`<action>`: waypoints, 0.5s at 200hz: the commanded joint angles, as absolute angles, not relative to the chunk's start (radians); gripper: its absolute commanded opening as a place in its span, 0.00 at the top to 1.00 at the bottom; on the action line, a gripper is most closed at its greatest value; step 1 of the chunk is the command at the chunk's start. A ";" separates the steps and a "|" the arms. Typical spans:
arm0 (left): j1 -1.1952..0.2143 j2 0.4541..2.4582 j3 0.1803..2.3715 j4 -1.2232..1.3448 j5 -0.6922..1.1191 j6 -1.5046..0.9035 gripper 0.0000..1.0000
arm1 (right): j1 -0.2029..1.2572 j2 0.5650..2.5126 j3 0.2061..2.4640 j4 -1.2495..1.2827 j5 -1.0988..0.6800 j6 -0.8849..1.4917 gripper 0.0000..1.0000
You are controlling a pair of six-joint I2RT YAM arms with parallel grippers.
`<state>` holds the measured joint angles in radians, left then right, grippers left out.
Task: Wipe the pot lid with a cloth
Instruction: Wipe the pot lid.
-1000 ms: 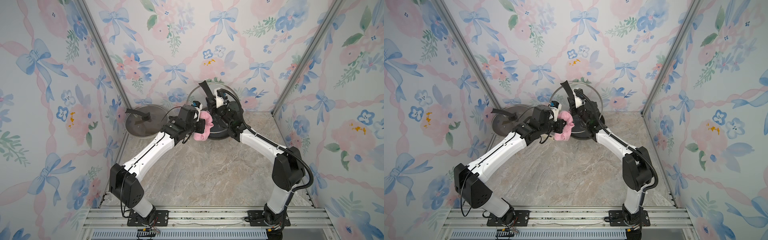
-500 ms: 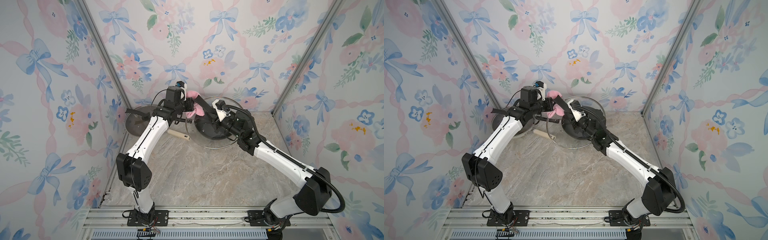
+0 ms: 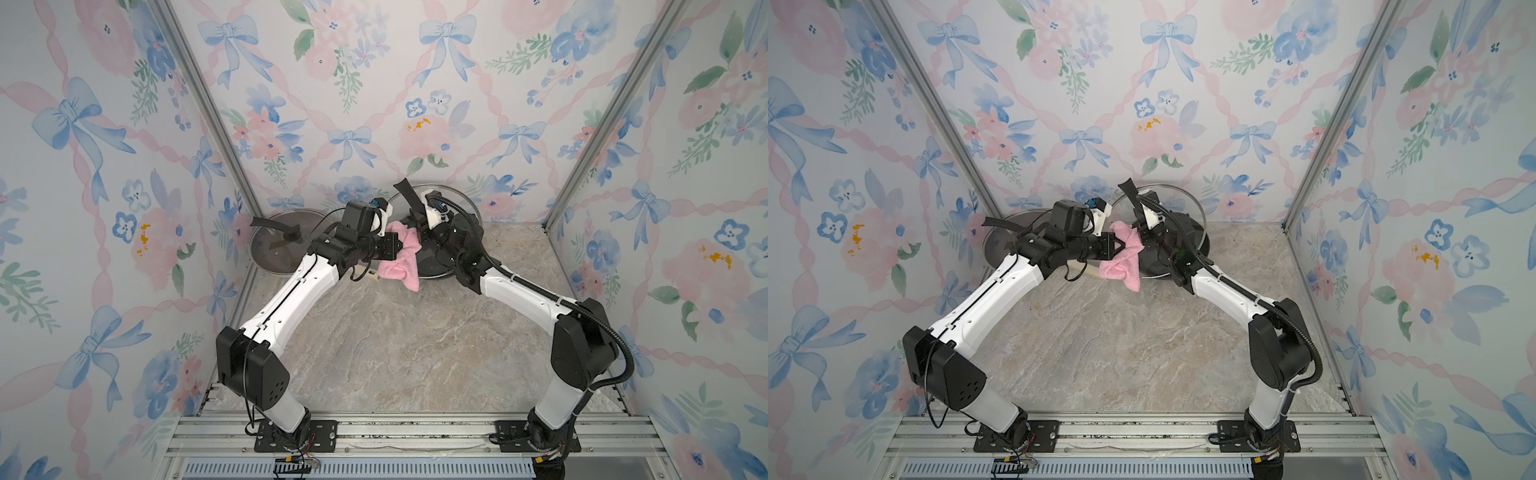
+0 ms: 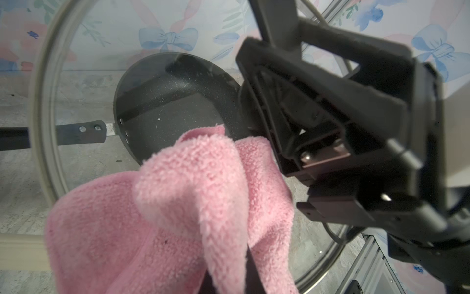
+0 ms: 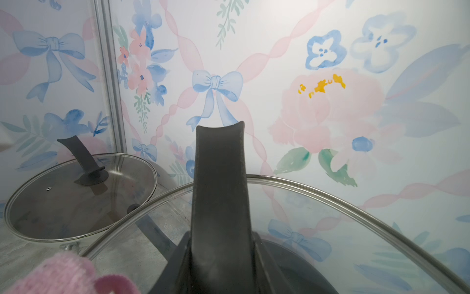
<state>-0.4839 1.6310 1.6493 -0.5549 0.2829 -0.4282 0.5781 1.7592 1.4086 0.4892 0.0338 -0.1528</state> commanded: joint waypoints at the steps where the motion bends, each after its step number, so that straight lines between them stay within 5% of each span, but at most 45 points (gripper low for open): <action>1: -0.509 1.735 1.784 -0.553 0.295 -0.396 0.94 | 0.591 1.601 1.432 0.670 -0.067 -0.145 1.00; 48: -0.477 1.966 2.092 -0.555 0.206 -0.425 0.95 | 0.631 1.467 1.325 0.548 -0.091 -0.201 1.00; 100: -0.423 1.915 1.958 -0.552 0.025 -0.444 0.96 | 0.605 1.442 1.307 0.572 -0.027 -0.177 1.00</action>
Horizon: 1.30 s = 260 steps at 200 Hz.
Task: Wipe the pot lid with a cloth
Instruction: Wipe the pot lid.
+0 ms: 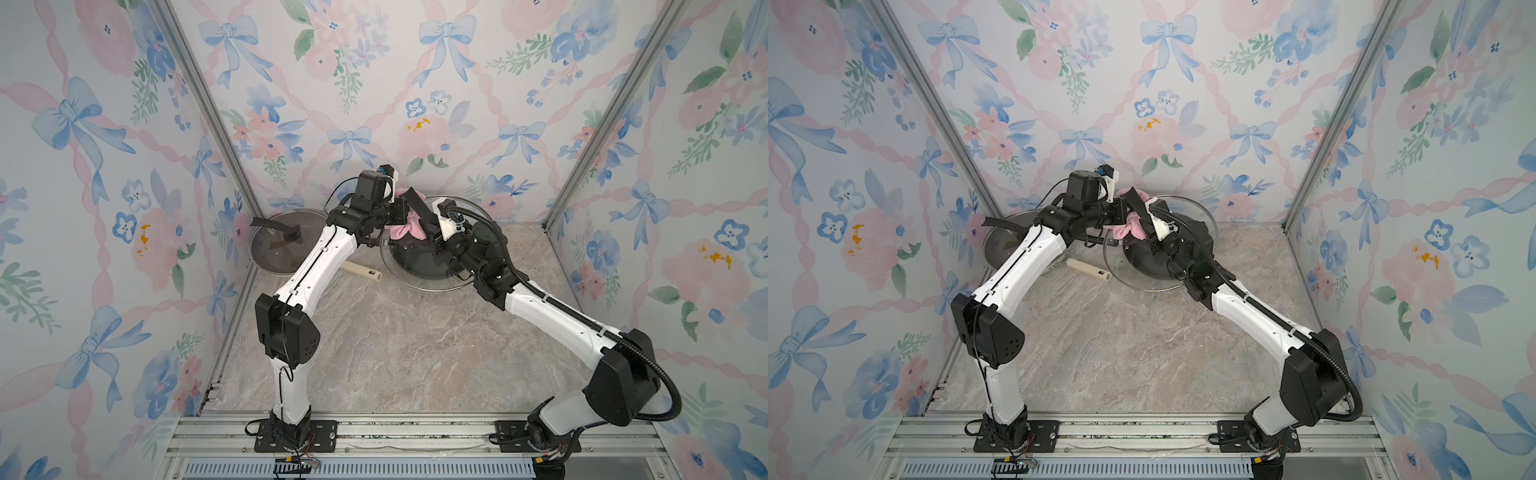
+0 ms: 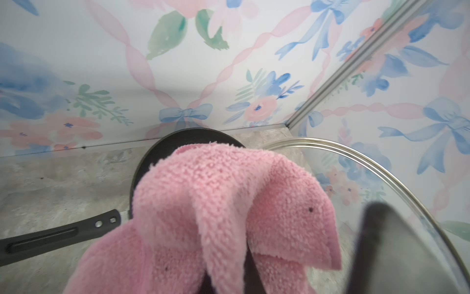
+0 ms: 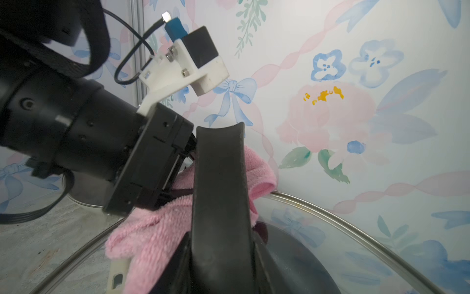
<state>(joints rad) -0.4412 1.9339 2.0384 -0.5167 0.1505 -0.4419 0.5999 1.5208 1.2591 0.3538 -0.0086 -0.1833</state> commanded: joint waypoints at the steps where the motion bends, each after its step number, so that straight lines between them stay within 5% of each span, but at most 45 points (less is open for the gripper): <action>1: -0.423 1.912 1.956 -0.552 0.025 -0.444 0.96 | 0.604 1.443 1.308 0.572 -0.026 -0.178 1.00; 104: -0.638 1.739 1.649 -0.557 0.308 -0.373 0.95 | 0.542 1.723 1.499 0.775 0.325 0.088 1.00; 203: -0.449 1.855 1.831 -0.562 0.045 -0.299 0.96 | 0.493 1.397 1.280 0.580 -0.042 -0.032 1.00; 260: -0.413 1.901 2.009 -0.560 0.032 -0.264 0.96 | 0.498 1.395 1.310 0.438 -0.153 -0.085 1.00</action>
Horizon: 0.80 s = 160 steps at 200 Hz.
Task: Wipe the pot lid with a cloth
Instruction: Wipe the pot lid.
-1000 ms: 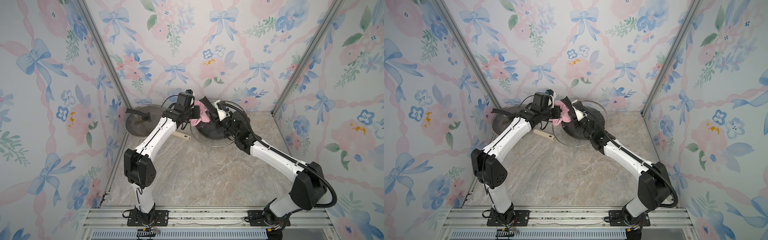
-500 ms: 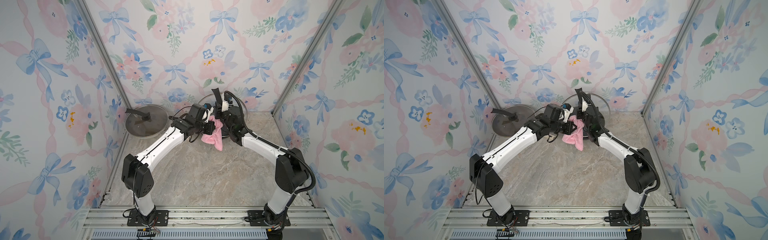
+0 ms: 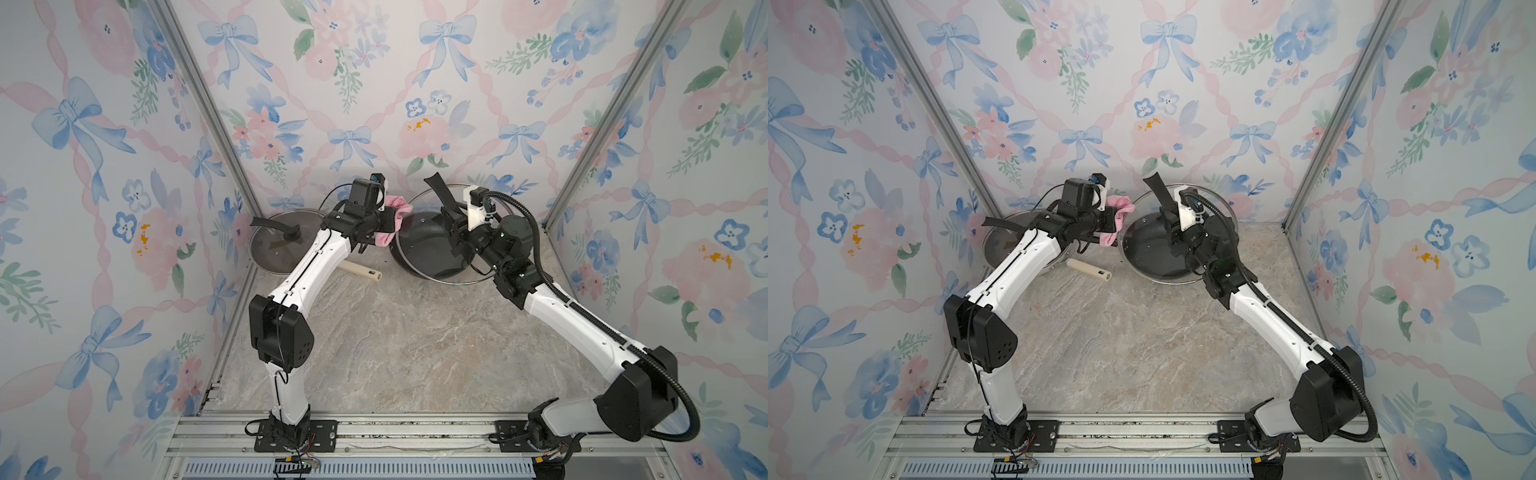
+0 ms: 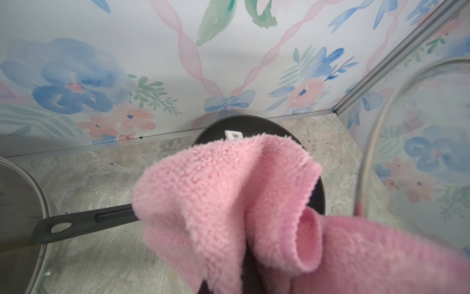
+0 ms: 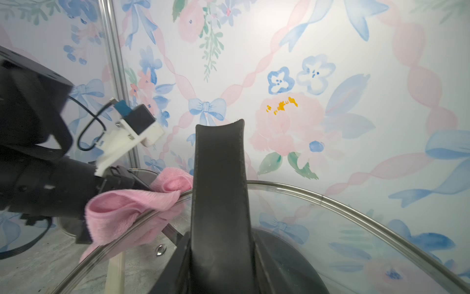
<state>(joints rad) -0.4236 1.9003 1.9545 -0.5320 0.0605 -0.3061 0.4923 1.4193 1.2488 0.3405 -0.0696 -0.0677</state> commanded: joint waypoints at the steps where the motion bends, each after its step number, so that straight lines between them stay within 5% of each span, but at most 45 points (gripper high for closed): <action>1: -0.412 1.900 2.010 -0.560 0.031 -0.263 0.96 | 0.498 1.396 1.311 0.437 -0.155 -0.085 1.00; 77: -0.292 1.660 1.948 -0.557 -0.122 -0.172 0.95 | 0.632 1.564 1.517 0.112 -0.298 -0.358 1.00; 160: -0.450 1.861 2.188 -0.580 0.274 -0.122 0.93 | 0.807 1.571 1.588 -0.087 -0.217 -0.724 1.00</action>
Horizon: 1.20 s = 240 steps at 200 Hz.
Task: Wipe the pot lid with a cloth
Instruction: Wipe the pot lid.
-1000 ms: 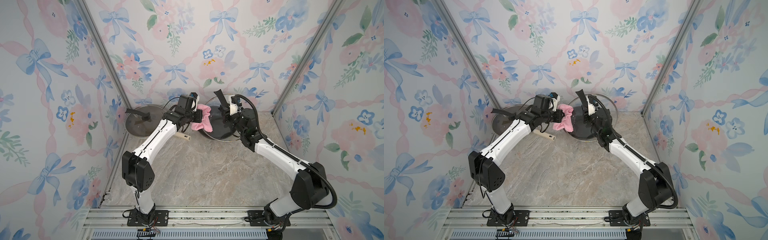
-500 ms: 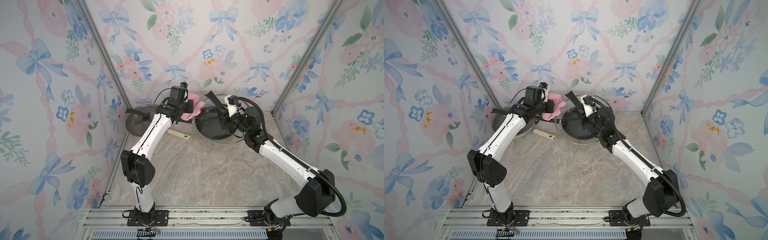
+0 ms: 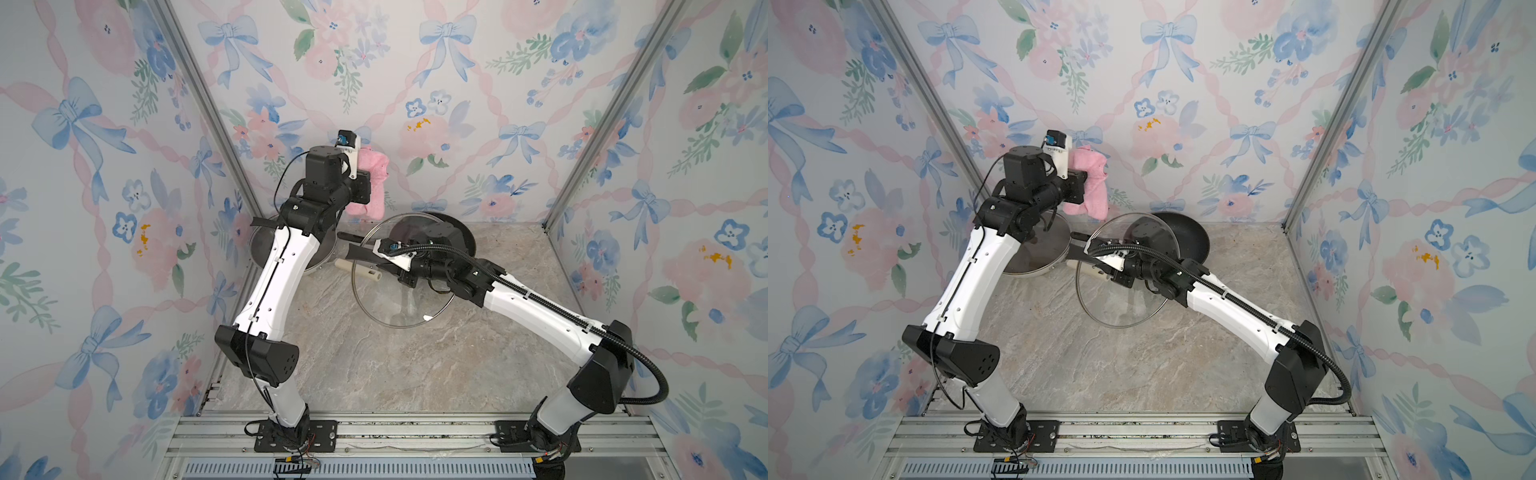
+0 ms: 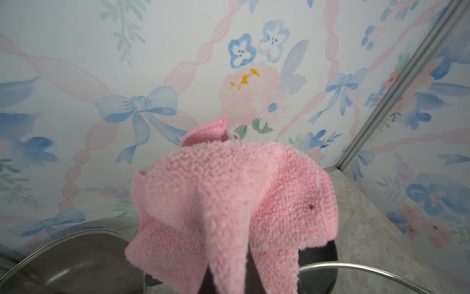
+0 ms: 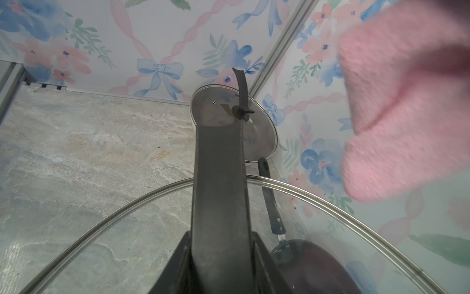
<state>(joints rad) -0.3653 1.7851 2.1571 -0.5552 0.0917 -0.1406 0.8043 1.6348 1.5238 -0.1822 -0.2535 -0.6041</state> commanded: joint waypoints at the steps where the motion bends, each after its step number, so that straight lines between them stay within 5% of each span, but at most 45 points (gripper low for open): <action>1: -0.455 1.864 2.187 -0.580 0.279 -0.121 0.93 | 0.807 1.571 1.587 -0.083 -0.214 -0.725 1.00; 47: -0.539 1.849 2.023 -0.579 0.339 -0.131 0.95 | 0.821 1.554 1.521 0.073 -0.149 -0.734 1.00; 107: -0.330 1.680 1.654 -0.579 0.223 -0.167 0.95 | 0.814 1.470 1.387 0.273 -0.011 -0.766 1.00; 148: -0.239 1.669 1.675 -0.578 0.169 -0.194 0.96 | 0.777 1.430 1.343 0.266 0.015 -0.697 1.00; 182: -0.210 1.633 1.745 -0.578 0.076 -0.248 0.96 | 0.684 1.461 1.320 0.335 0.079 -0.455 1.00; 222: -0.363 1.620 1.793 -0.561 0.000 -0.317 0.96 | 0.645 1.618 1.486 0.369 0.569 0.103 1.00; 240: -0.447 1.667 1.819 -0.554 -0.011 -0.343 0.96 | 0.636 1.687 1.577 0.278 0.657 0.380 1.00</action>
<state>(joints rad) -0.3340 1.6367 1.7802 -0.5713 0.0242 -0.2909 0.6472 1.6356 1.4235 0.1978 0.3923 -0.1047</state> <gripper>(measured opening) 0.090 0.350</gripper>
